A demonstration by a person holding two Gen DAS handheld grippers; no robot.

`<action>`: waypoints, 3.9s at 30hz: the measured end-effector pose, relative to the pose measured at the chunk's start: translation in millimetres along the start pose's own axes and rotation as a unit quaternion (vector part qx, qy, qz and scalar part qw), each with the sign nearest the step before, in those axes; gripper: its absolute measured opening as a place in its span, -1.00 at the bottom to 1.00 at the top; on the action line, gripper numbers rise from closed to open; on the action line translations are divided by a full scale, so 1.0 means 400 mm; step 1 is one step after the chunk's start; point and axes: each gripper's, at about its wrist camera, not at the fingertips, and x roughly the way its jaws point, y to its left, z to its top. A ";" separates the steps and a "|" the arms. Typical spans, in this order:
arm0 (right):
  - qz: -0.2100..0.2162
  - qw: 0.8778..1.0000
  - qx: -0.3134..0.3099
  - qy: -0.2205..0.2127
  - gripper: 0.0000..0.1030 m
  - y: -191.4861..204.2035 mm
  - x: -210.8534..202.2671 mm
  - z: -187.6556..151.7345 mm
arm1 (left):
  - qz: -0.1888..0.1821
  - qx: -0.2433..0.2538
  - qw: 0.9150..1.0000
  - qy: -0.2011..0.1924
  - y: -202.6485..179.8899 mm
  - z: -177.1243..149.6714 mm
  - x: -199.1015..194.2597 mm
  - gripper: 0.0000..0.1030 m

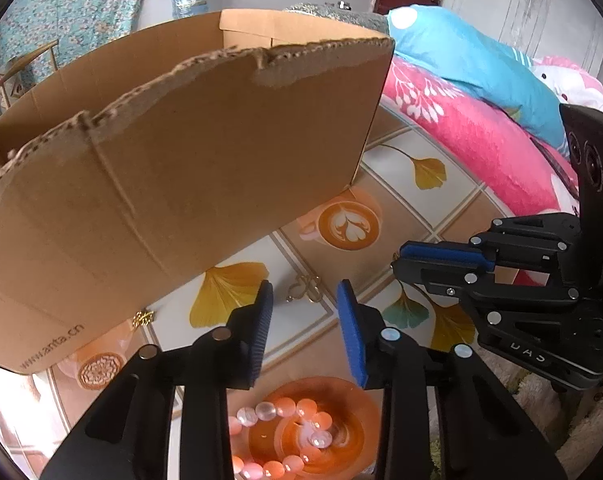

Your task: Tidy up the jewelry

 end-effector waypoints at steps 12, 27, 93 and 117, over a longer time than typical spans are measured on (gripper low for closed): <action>0.007 1.000 0.003 -0.004 -0.92 -0.008 0.003 0.003 | 0.018 0.037 0.999 0.010 -0.006 0.004 0.005 -0.66; 0.008 1.000 0.003 -0.004 -0.92 -0.009 0.002 0.003 | 0.019 0.059 0.998 0.010 -0.026 0.012 0.018 -0.78; 0.015 1.000 0.016 -0.006 -0.92 -0.015 0.002 0.006 | -0.022 -0.006 1.000 0.003 0.029 -0.004 -0.038 -0.93; 0.018 1.000 0.019 -0.009 -0.92 -0.026 0.000 0.007 | 0.020 0.012 0.998 0.051 -0.034 0.020 0.018 -0.63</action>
